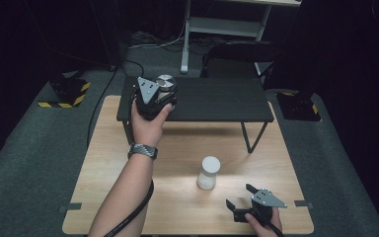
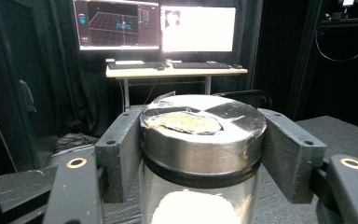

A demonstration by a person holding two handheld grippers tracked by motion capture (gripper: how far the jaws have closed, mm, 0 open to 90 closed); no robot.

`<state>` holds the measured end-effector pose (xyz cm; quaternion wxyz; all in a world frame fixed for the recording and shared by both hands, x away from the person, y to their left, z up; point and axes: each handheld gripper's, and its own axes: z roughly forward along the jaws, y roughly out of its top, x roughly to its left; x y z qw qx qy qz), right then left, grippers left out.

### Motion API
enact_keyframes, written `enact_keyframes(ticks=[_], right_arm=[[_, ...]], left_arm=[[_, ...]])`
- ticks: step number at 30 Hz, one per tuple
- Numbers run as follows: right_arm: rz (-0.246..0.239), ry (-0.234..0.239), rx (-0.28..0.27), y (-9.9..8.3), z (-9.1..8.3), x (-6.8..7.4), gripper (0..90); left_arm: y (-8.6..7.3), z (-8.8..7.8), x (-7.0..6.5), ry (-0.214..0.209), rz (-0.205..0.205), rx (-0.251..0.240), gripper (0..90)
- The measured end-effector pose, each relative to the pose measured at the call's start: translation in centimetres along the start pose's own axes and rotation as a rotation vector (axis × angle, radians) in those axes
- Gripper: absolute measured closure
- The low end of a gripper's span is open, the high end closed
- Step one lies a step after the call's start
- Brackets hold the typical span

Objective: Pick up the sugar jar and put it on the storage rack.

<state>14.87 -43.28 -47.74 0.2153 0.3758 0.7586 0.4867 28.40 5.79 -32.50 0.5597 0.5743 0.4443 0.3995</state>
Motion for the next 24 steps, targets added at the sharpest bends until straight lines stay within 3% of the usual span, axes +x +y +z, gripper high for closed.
enact_keyframes(ticks=[10, 13, 17, 18, 20, 24], right_arm=[[0.001, 0.001, -0.002, -0.04, -0.03, -0.03, 0.5], [0.002, 0.001, -0.001, -0.02, -0.02, -0.05, 0.5], [0.001, 0.001, 0.001, 0.02, 0.02, -0.06, 0.5], [0.001, 0.0, 0.002, 0.04, 0.02, -0.02, 0.5], [0.0, 0.0, 0.001, 0.03, 0.02, -0.02, 0.5], [-0.002, 0.001, 0.0, 0.0, 0.01, 0.0, 0.5]], left_arm=[[0.39, 0.08, 0.21, -0.011, -0.018, 0.011, 33.0], [0.6, 0.18, 0.46, -0.02, -0.044, 0.028, 24.0], [0.58, 0.03, 0.61, -0.023, -0.035, 0.032, 17.1], [0.52, -0.06, 0.6, -0.022, -0.038, 0.029, 10.5], [0.42, -0.25, 0.52, -0.016, -0.039, 0.026, 5.8], [0.63, -0.6, 0.65, -0.027, -0.03, 0.046, 1.4]])
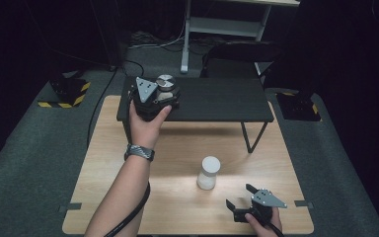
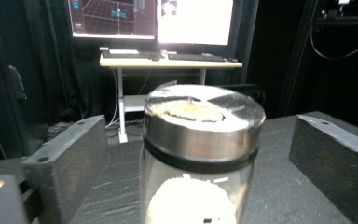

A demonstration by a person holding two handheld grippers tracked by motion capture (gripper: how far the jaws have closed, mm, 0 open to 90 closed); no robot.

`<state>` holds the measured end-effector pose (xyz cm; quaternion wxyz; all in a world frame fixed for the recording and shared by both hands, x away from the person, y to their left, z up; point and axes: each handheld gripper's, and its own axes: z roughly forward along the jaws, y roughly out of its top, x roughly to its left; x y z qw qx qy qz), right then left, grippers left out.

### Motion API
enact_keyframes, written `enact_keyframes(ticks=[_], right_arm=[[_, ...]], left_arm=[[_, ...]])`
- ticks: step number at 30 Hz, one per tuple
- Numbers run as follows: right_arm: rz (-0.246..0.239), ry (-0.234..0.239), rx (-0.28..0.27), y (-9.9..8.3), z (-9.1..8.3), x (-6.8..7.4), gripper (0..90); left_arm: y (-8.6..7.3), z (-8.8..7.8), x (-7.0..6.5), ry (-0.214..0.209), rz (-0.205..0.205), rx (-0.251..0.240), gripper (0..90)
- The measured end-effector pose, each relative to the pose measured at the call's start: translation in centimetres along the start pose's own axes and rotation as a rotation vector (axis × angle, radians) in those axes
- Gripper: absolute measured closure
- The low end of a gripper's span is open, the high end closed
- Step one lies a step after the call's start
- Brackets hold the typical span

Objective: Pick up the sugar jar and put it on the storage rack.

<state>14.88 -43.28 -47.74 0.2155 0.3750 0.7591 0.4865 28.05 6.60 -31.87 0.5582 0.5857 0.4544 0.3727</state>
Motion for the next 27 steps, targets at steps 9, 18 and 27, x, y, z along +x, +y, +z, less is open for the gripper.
enact_keyframes(ticks=[9, 18, 27], right_arm=[[-0.004, -0.004, 0.001, 0.0, 0.0, 0.1, 0.5], [-0.011, -0.01, 0.0, 0.0, 0.0, 0.3, 0.5], [-0.016, -0.009, 0.003, 0.0, 0.0, 0.3, 0.5]], left_arm=[[-0.2, -1.7, 0.1, -0.013, 0.021, -0.021, 0.2], [-0.7, -3.6, 1.1, -0.019, 0.018, -0.033, 0.2], [-1.9, -5.5, 2.0, -0.046, 0.017, -0.042, 0.1]])
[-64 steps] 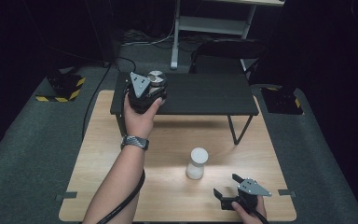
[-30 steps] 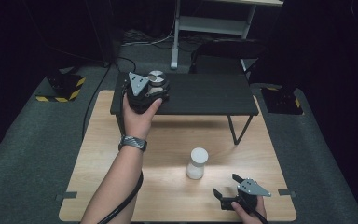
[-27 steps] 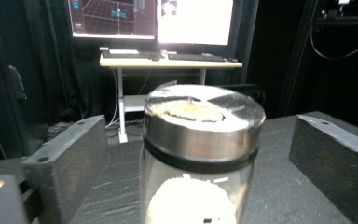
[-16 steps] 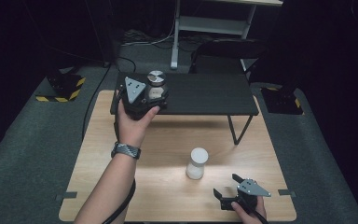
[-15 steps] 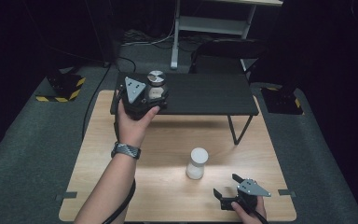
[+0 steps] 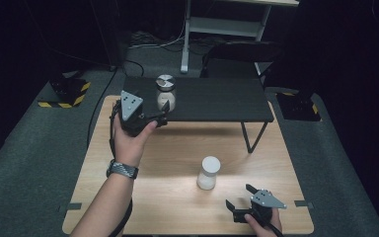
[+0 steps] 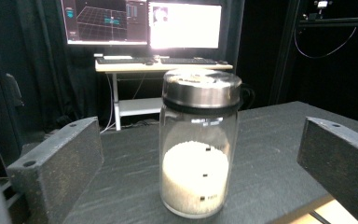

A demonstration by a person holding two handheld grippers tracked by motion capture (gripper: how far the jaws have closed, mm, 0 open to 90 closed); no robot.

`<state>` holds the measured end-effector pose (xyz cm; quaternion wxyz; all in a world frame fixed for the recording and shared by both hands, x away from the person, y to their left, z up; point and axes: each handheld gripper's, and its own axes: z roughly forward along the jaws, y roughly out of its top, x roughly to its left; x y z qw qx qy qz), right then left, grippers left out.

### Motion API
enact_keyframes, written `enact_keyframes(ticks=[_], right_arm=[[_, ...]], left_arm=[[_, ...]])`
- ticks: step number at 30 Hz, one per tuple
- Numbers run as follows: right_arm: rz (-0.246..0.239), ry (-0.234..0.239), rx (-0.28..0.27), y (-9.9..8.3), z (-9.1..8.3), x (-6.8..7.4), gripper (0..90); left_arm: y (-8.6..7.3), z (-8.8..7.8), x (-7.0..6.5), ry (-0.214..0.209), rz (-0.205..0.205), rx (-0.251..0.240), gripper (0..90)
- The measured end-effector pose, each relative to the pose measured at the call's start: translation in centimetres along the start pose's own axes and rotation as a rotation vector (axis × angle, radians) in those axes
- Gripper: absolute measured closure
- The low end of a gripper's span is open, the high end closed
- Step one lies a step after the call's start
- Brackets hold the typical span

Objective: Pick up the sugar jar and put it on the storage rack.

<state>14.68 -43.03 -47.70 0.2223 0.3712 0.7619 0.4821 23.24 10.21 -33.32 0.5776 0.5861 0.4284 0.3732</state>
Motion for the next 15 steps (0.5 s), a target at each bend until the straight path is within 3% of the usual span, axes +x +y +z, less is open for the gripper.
enact_keyframes(ticks=[15], right_arm=[[-0.013, -0.001, 0.003, 0.1, 0.0, 0.1, 0.5]], left_arm=[[-2.8, -3.0, 0.2, -0.036, 0.002, 0.005, 0.2]])
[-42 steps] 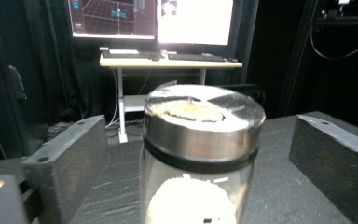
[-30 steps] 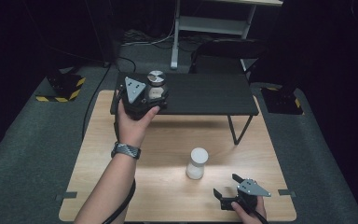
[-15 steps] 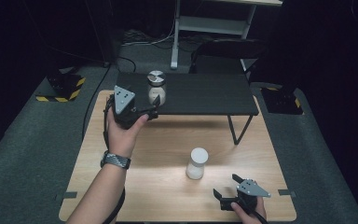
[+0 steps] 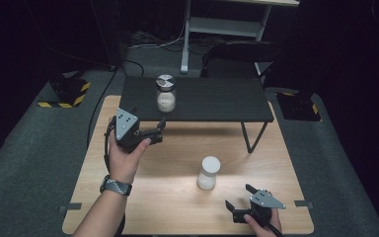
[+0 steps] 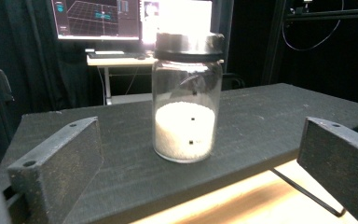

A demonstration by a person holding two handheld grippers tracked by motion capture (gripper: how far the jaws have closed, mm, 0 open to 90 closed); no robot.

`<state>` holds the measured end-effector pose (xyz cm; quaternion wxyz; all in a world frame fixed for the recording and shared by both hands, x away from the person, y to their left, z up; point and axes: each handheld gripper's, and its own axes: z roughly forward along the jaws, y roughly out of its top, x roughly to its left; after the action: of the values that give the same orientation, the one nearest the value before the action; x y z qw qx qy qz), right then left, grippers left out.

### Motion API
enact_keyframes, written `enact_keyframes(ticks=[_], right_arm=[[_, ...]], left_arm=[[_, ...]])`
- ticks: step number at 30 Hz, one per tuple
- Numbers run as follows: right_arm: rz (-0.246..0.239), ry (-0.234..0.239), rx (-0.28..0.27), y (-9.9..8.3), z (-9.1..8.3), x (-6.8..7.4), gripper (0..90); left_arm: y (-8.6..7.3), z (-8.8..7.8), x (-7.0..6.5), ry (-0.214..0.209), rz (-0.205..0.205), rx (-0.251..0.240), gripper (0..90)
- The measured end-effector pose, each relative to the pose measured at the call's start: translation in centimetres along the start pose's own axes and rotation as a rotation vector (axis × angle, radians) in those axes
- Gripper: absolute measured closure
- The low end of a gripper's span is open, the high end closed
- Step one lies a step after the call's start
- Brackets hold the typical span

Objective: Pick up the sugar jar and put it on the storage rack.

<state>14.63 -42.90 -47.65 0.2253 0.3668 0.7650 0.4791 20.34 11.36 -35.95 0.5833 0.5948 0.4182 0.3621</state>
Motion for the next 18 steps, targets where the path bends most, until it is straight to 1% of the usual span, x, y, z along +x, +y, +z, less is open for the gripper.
enact_keyframes(ticks=[4, 5, 7, 15, 16, 17, 18], right_arm=[[-0.001, 0.001, -0.001, 0.0, 0.0, 0.0, 0.5], [-0.002, 0.001, 0.0, 0.0, 0.0, 0.0, 0.5], [-0.002, 0.001, 0.0, 0.0, 0.0, 0.0, 0.5], [-0.004, -0.001, 0.001, 0.0, 0.0, 0.0, 0.5], [-0.005, -0.001, 0.001, 0.0, 0.0, 0.1, 0.5], [-0.005, -0.001, 0.001, 0.0, 0.0, 0.1, 0.5], [-0.003, -0.001, 0.0, 0.0, 0.0, 0.0, 0.5]], left_arm=[[-0.5, -0.6, -0.2, -0.003, 0.007, -0.004, 0.2], [-0.9, -1.0, -0.2, -0.009, 0.006, -0.006, 0.1], [-1.0, -1.1, -0.2, -0.009, 0.006, -0.006, 0.2], [-2.4, -2.6, -0.5, -0.034, 0.014, -0.002, 0.2], [-2.9, -2.9, -0.6, -0.04, 0.014, -0.002, 0.2], [-2.9, -2.9, -0.6, -0.04, 0.014, -0.002, 0.2], [-3.5, -3.3, -0.7, -0.042, 0.017, 0.006, 0.2]])
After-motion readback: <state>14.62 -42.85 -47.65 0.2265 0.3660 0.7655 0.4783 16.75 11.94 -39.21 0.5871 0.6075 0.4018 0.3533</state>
